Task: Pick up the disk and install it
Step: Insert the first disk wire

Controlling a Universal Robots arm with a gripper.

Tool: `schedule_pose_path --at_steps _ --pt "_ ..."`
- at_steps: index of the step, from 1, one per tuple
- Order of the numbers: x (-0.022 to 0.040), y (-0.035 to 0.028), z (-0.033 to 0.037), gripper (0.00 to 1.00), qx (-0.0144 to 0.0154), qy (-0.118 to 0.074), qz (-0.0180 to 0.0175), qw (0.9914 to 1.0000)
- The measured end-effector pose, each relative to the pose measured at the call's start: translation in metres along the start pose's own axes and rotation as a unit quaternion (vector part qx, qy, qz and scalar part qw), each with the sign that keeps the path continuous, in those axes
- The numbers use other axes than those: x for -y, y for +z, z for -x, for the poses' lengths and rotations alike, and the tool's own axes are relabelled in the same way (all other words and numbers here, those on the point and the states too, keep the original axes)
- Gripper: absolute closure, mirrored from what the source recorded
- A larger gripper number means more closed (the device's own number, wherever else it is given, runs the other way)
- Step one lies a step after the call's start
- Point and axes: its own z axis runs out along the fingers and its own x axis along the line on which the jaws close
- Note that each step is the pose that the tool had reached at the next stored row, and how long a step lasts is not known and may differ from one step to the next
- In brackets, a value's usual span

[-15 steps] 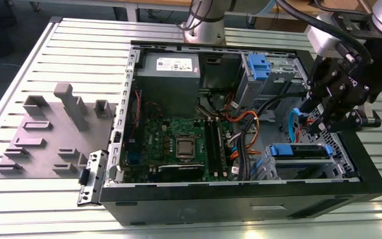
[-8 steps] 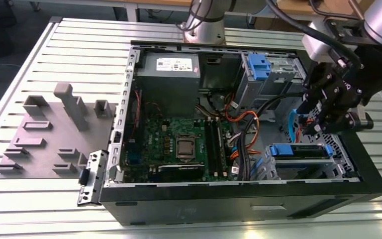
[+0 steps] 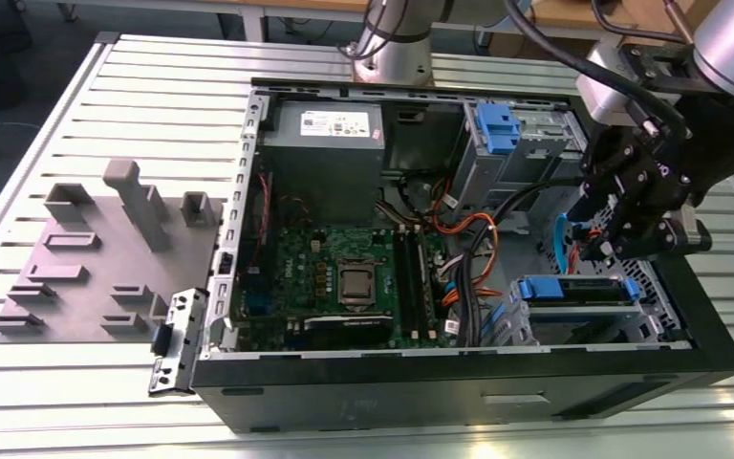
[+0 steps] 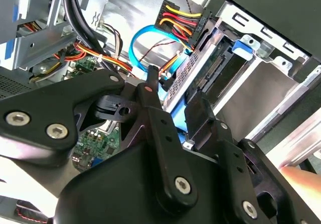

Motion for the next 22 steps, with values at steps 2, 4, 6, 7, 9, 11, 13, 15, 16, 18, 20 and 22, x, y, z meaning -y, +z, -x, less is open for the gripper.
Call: schedule_pose_path --at_steps 2,4,6,7,9,11,13,15,16,18,20,22 --pt "-0.0001 0.0 0.0 0.52 0.0001 0.0 -0.0001 1.0" --pt "-0.0002 -0.0011 0.0001 0.52 0.0 0.0 -0.0001 1.0" --pt "-0.0002 -0.0022 0.0001 0.52 0.0001 0.0 -0.0001 1.0" --pt "-0.0002 -0.0028 0.0001 0.52 0.0001 0.0 -0.0001 1.0" --pt "-0.0002 -0.0031 0.0002 0.52 0.0002 0.0 -0.0001 1.0" --pt "-0.0002 -0.0033 0.0 0.52 0.0001 0.0 -0.0001 1.0" --pt "-0.0003 -0.0033 0.0 0.52 0.0001 0.0 -0.0001 1.0" --pt "-0.0006 -0.0032 -0.0001 0.52 0.0001 0.0 -0.0001 1.0" --pt "-0.0006 -0.0032 -0.0001 0.52 0.0001 0.0 -0.0001 1.0" --pt "-0.0007 -0.0033 0.0 0.52 0.0 0.0 -0.0001 1.0" --pt "-0.0008 -0.0032 -0.0001 0.52 0.0 0.0 -0.0001 1.0" --pt "-0.0008 -0.0032 0.0 0.52 0.0001 0.0 -0.0001 1.0"
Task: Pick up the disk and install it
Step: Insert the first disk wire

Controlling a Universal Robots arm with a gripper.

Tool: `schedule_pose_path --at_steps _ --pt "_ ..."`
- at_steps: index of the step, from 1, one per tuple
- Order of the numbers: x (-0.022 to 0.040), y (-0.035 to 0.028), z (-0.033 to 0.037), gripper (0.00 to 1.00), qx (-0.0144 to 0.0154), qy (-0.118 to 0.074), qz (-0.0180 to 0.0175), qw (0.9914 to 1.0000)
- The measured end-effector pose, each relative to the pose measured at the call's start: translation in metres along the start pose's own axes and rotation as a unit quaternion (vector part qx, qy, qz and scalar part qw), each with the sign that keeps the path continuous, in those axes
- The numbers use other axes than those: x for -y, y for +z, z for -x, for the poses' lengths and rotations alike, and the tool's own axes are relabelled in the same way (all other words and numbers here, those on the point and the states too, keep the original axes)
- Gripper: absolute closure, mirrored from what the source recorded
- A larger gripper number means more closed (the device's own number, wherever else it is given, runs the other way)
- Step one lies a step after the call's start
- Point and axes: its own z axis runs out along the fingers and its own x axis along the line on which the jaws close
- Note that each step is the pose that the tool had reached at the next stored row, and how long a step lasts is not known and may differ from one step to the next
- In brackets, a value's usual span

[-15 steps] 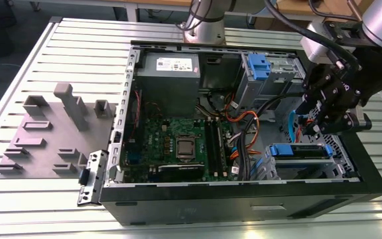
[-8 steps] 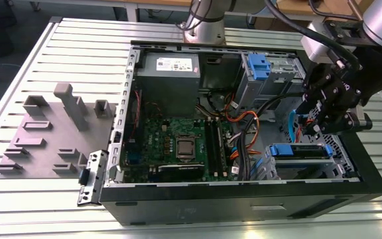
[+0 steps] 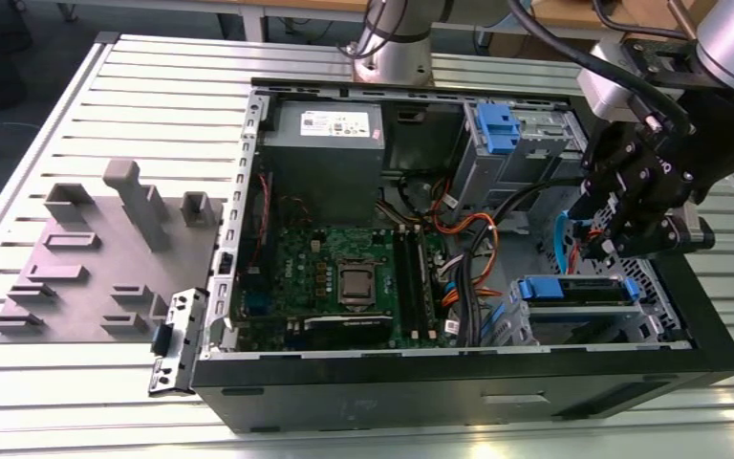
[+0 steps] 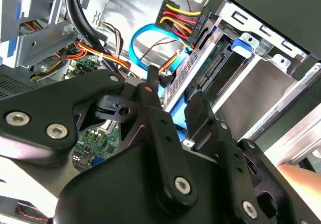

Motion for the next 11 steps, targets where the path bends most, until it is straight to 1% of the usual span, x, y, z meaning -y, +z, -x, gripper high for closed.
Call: schedule_pose_path --at_steps 4,6,8,9,11 --pt "0.0 0.0 0.0 0.52 -0.0001 0.0 0.0 1.0" --pt "0.0 0.0 0.0 0.53 -0.0002 0.0 0.0 1.0" --pt "0.0 0.0 0.0 0.65 -0.0002 0.0 0.0 1.0" --pt "0.0 0.0 0.0 0.65 -0.0002 0.0 0.0 1.0" --pt "0.0 0.0 0.0 0.77 -0.0002 0.0 0.0 1.0"
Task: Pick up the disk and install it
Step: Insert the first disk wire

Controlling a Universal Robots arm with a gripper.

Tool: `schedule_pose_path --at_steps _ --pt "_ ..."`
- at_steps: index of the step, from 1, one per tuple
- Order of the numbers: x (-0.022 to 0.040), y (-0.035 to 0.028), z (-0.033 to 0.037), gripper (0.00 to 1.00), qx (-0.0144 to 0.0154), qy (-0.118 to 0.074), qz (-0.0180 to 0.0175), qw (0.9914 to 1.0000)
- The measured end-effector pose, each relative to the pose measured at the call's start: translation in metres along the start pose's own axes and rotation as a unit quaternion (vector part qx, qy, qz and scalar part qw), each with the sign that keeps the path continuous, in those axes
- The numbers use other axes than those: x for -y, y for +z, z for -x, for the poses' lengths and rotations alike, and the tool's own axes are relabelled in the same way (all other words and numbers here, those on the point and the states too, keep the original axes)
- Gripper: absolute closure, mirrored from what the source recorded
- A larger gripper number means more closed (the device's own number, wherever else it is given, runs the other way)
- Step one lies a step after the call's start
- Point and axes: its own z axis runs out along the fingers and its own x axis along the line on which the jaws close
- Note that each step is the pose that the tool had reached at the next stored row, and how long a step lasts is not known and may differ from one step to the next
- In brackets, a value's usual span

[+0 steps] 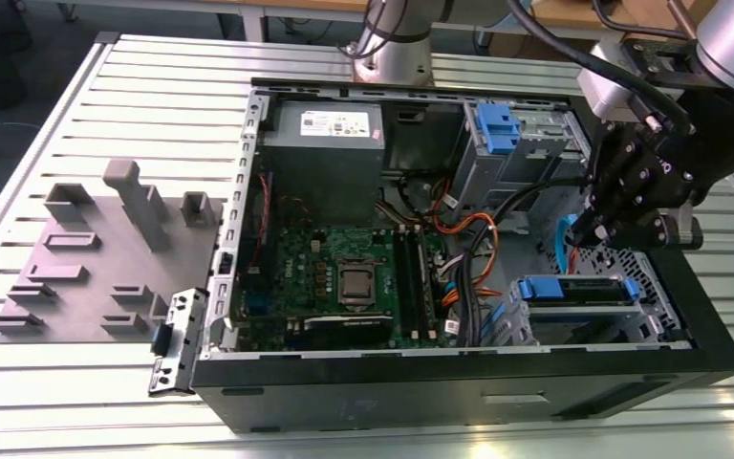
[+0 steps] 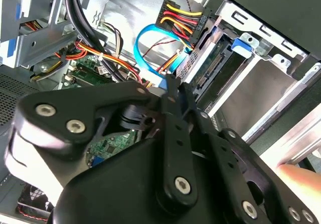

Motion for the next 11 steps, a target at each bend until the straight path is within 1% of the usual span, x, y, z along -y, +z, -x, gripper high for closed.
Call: schedule_pose_path --at_steps 1,2,3,11 --pt "0.0 0.0 0.0 0.77 0.0 0.0 0.0 1.0" --pt "0.0 0.0 0.0 0.83 0.0 0.0 0.0 1.0" --pt "0.0 0.0 0.0 0.84 -0.0001 0.0 0.0 1.0" --pt "0.0 -0.0001 -0.0002 0.84 -0.0003 0.0 0.0 1.0"
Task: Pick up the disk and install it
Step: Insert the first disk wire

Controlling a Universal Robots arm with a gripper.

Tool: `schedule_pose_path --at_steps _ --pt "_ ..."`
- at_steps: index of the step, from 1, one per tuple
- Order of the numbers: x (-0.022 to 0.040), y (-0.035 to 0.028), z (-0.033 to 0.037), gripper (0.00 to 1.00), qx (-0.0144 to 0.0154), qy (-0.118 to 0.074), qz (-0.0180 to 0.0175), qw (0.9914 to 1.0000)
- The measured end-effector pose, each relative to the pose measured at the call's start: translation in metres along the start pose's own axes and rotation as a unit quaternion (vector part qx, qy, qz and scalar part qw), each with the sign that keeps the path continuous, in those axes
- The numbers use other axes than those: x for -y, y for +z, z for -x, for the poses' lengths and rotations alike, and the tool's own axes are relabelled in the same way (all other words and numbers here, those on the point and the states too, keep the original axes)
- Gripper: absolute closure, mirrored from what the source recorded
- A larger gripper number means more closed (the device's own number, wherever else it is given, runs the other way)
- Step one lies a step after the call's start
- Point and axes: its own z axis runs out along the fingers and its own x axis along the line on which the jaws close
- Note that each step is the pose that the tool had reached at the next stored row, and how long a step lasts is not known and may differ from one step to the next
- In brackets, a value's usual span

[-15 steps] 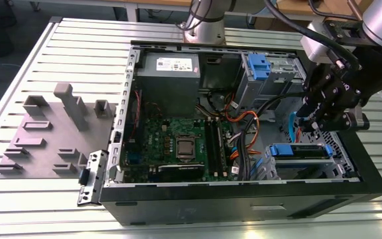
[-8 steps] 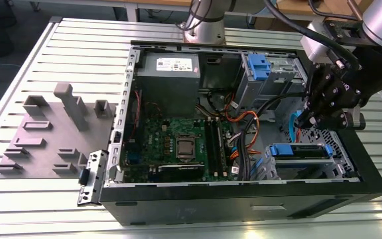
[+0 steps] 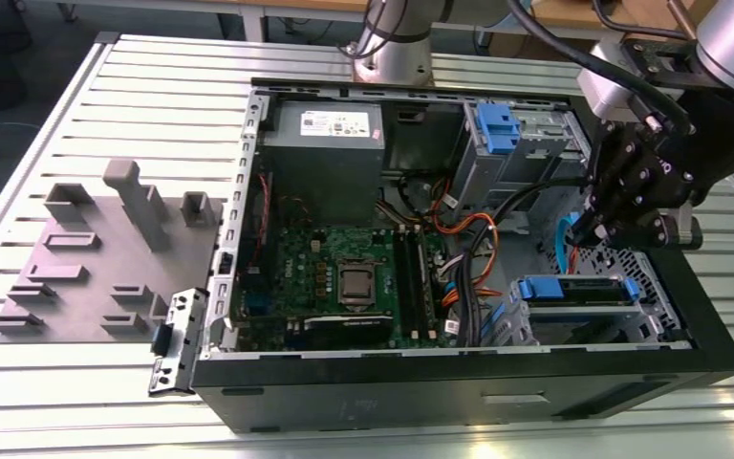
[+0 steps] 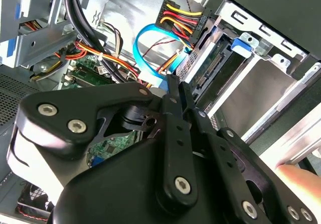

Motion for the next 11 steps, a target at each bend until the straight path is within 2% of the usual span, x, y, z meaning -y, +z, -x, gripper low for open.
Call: schedule_pose_path --at_steps 7,11 --pt "0.0 0.0003 -0.0006 0.84 0.0 0.0 0.0 1.0" --pt "0.0001 0.0027 -0.0008 0.84 0.0001 0.0 -0.0002 1.0"
